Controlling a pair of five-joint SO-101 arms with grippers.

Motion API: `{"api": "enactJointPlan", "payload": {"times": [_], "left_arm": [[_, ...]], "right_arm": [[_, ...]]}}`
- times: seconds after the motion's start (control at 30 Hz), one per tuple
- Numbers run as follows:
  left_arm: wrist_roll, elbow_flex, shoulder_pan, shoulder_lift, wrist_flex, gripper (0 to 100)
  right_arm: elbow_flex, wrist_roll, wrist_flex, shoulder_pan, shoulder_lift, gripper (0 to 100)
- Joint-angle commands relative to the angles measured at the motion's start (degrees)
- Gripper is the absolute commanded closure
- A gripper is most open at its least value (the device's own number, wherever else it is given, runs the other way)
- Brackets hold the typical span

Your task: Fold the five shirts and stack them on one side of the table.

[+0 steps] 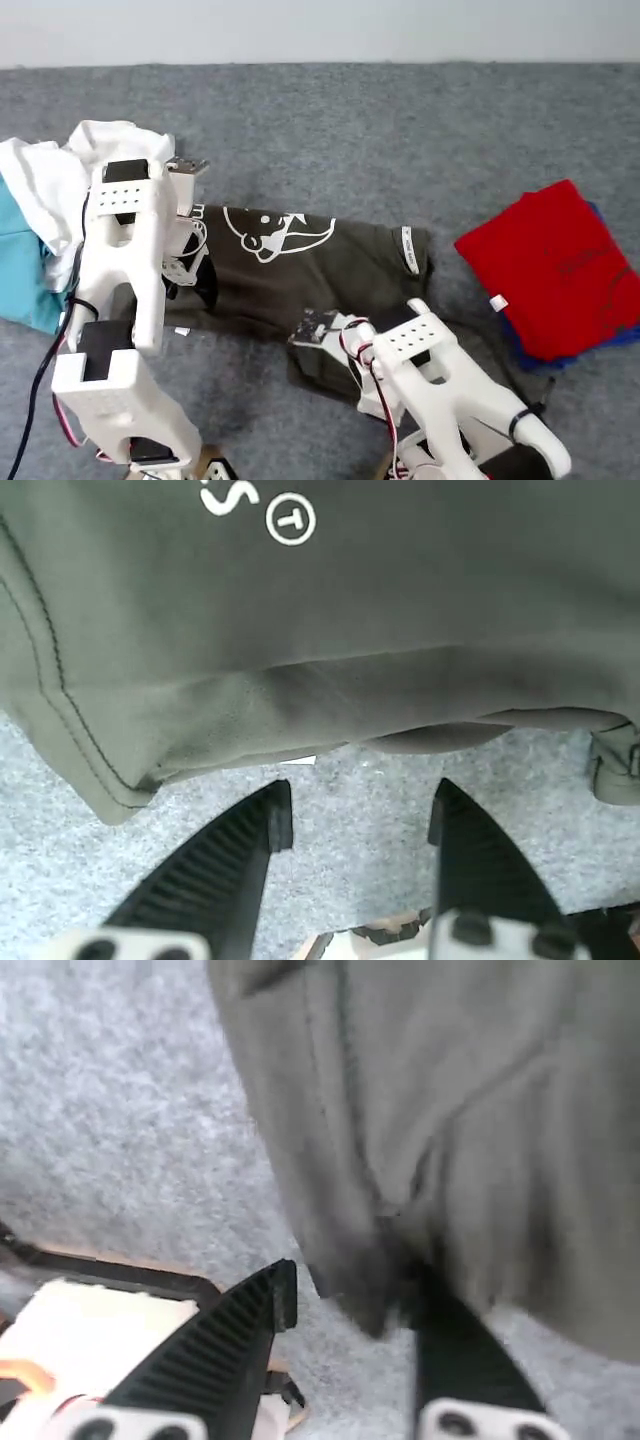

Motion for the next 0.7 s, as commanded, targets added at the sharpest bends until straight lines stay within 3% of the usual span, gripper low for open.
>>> {"api": "enactJointPlan", "payload": {"times": [0.0, 0.27, 0.5, 0.67], "left_arm": [[-0.53, 0.04, 0.35, -2.46, 1.23, 78], [-0.53, 0.13, 0.35, -2.46, 1.23, 78], [-0.44, 0.13, 0.35, -2.37, 1.23, 78], [-0.44, 0.13, 0.35, -2.37, 1.23, 78]], "right_arm": [[-7.47, -2.9, 5.85, -3.65, -1.19, 75.3], [-20.57, -4.92, 17.71, -8.31, -1.19, 75.3], [-25.58, -11.25, 2.15, 14.29, 1.45, 75.0], [-32.62, -18.11, -0.22, 19.91, 10.51, 75.0]]}}
